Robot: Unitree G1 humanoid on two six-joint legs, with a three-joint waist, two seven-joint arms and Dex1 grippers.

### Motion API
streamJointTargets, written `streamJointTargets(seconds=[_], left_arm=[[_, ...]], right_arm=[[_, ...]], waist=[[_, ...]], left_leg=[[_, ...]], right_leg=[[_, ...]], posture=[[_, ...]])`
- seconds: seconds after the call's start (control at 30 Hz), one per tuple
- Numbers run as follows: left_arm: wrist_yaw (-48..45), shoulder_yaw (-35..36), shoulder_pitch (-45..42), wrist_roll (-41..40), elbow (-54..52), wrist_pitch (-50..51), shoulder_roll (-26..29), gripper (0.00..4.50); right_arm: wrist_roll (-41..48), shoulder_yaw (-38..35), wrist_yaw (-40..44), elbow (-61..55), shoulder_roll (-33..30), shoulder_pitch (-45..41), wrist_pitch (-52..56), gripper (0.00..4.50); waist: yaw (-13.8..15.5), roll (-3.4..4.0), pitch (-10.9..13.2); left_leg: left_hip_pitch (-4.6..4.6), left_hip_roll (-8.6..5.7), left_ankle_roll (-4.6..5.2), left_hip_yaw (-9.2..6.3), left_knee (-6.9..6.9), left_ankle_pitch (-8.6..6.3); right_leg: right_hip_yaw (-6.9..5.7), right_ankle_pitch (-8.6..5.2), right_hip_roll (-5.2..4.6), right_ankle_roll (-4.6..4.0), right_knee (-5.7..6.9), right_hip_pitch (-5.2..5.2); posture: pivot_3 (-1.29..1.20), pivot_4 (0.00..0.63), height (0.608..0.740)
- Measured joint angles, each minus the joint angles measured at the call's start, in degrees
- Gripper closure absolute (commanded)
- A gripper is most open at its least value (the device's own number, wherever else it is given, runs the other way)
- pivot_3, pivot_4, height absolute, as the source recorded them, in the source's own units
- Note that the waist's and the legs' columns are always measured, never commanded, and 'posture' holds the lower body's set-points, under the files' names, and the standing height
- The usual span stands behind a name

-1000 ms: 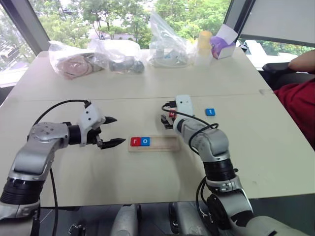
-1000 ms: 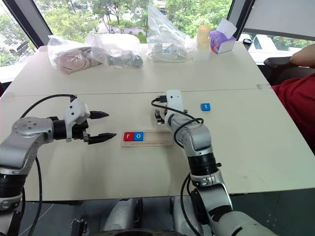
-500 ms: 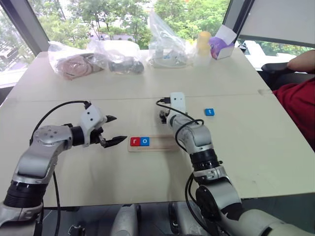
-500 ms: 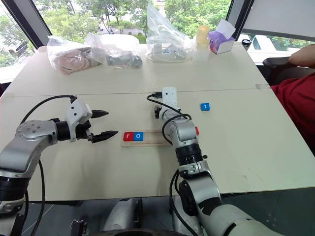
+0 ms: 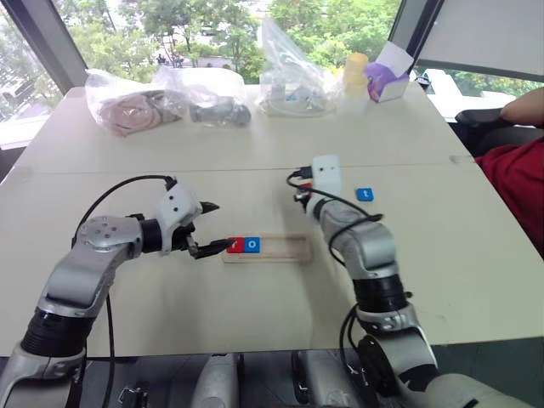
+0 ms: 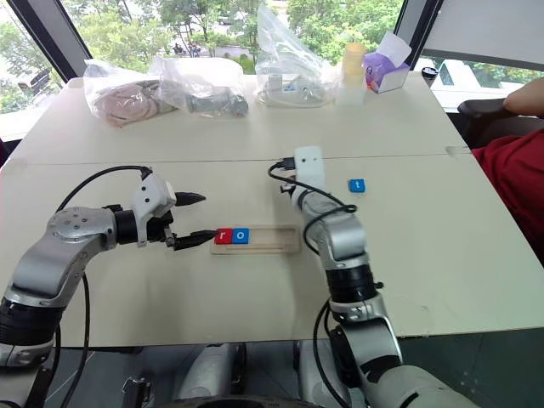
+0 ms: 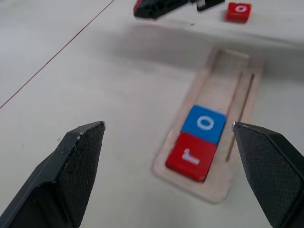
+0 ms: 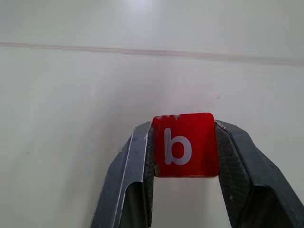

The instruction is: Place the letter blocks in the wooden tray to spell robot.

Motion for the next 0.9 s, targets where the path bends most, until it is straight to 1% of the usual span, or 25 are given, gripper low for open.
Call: streamJointTargets(seconds=[0.07, 0.13, 0.23, 0.3, 0.37, 0.5, 0.63, 0.87, 0.9], left_arm=[[-0.71, -0.44, -0.10, -1.10, -1.47, 1.18, 0.01, 0.00], [-1.28, -1.52, -0.55, -2.00, -1.98, 1.88, -0.09, 0.00], [-2.29, -2.41, -1.69, -3.27, -2.28, 3.02, -0.21, 0.00], [-3.32, -2.55, -2.24, -4.02, -2.36, 3.86, 0.07, 0.00], [-4.62, -3.64, -2.34, -4.55, -2.59, 4.27, 0.72, 0.00], [-6.44, -4.54, -2.36, -5.65, -2.67, 5.47, 1.38, 0.00], [-6.91, -4.82, -3.57, -5.45, -1.70, 5.13, 1.52, 0.00], [-7.30, -6.12, -4.45, -4.63, -0.11, 3.81, 1.45, 0.00], [-7.30, -6.22, -4.45, -4.35, -0.10, 3.70, 1.45, 0.00]], right_arm=[[1.05, -4.27, 0.49, -9.69, -0.99, 4.60, 4.99, 3.23], [2.18, -8.94, 0.99, -16.49, -0.74, 8.53, 9.13, 3.23], [2.70, -13.09, 1.53, -24.63, -0.44, 13.96, 13.93, 3.23], [2.58, -15.22, 1.30, -29.44, 1.11, 18.38, 17.70, 3.23], [1.77, -16.75, 0.27, -33.29, 3.95, 22.11, 21.56, 3.23], [1.48, -18.12, -0.25, -36.96, 8.01, 23.53, 25.93, 3.23], [1.52, -18.34, 0.11, -36.62, 8.20, 23.74, 26.80, 3.23], [0.17, -15.30, -0.66, -32.65, 8.03, 24.72, 26.24, 3.23], [-0.01, -15.05, -0.61, -32.19, 8.03, 24.65, 25.75, 2.25]], waist=[[0.00, 0.00, 0.00], [-0.20, 0.01, 0.00], [-0.44, 0.00, 0.00], [-0.53, 0.00, 0.00], [-0.54, 0.01, 0.00], [-0.48, 0.02, 0.01], [-0.32, 0.01, 0.00], [-0.46, 0.00, 0.00], [-0.46, -0.01, 0.00]], left_leg=[[0.01, 0.00, 0.00, 0.00, -0.03, 0.00], [0.04, 0.00, 0.00, 0.01, -0.03, 0.00], [0.10, 0.01, 0.00, 0.02, -0.02, 0.00], [0.13, 0.02, 0.00, 0.02, -0.03, 0.00], [0.14, 0.03, 0.00, 0.03, -0.04, 0.00], [0.14, 0.04, -0.01, 0.04, -0.01, 0.00], [0.13, 0.01, -0.01, 0.05, -0.01, 0.00], [0.12, 0.01, -0.01, 0.05, -0.05, 0.00], [0.13, 0.01, -0.01, 0.05, -0.04, 0.00]], right_leg=[[0.00, -0.01, 0.03, 0.00, 0.00, 0.00], [0.01, -0.01, 0.07, -0.01, 0.01, 0.01], [0.03, -0.02, 0.20, -0.05, 0.01, 0.02], [0.04, -0.06, 0.23, -0.10, 0.02, 0.02], [0.05, -0.07, 0.23, -0.12, 0.03, 0.01], [0.06, -0.10, 0.19, -0.17, 0.02, 0.01], [0.06, -0.15, 0.15, -0.21, 0.00, 0.03], [0.06, -0.14, 0.16, -0.16, -0.02, 0.01], [0.06, -0.14, 0.16, -0.17, -0.02, 0.02]], posture=[[0.00, 0.150, 0.740], [0.00, 0.150, 0.740], [0.00, 0.150, 0.740], [0.00, 0.150, 0.740], [0.00, 0.150, 0.740], [0.00, 0.150, 0.740], [0.00, 0.150, 0.740], [0.00, 0.150, 0.740], [0.00, 0.150, 0.740]])
